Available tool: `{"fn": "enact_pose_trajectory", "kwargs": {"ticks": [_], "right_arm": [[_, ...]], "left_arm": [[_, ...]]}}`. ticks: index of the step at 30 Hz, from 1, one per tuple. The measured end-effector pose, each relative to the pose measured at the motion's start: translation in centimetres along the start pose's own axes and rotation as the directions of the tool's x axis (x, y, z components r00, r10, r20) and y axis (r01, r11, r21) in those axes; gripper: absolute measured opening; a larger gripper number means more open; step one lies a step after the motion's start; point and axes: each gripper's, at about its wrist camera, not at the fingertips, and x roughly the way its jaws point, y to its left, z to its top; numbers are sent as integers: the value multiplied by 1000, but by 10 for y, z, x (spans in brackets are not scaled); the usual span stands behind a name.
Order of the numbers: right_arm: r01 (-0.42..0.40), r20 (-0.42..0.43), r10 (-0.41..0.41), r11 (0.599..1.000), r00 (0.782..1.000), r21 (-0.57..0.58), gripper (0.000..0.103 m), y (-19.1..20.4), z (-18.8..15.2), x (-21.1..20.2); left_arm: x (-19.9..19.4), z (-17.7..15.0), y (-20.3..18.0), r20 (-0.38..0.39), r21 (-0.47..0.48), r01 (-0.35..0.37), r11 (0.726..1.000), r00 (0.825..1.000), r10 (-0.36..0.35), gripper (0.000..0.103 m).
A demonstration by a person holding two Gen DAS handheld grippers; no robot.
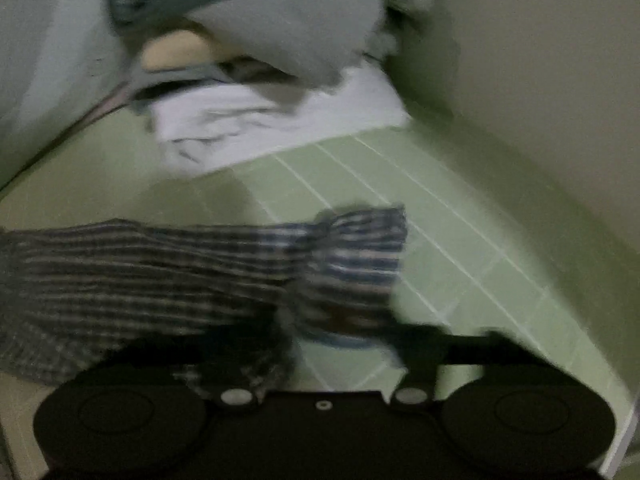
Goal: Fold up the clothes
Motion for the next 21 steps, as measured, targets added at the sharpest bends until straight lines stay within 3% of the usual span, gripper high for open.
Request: {"fn": "enact_pose_trajectory", "kwargs": {"ticks": [3,9,13,17,21], "right_arm": [[-56,11,57,995,998,-82,26,12,-2,-12],[-134,142,161,975,977,-179,26,50,-12,-70],[-248,185,277,954,943,-167,26,82,-22,-106],[-328,231,374,920,898,-215,26,133,-41,-145],[-392,214,432,896,876,-207,26,186,-66,-167]], "left_arm": [[-4,6,2,-12,3,13,1000,1000,-13,103],[-23,20,16,32,-7,81,997,996,-81,103],[-36,29,34,88,14,108,994,990,-109,103],[-35,41,59,78,76,96,992,992,-102,103],[-29,57,95,80,99,108,989,990,-116,103]]}}
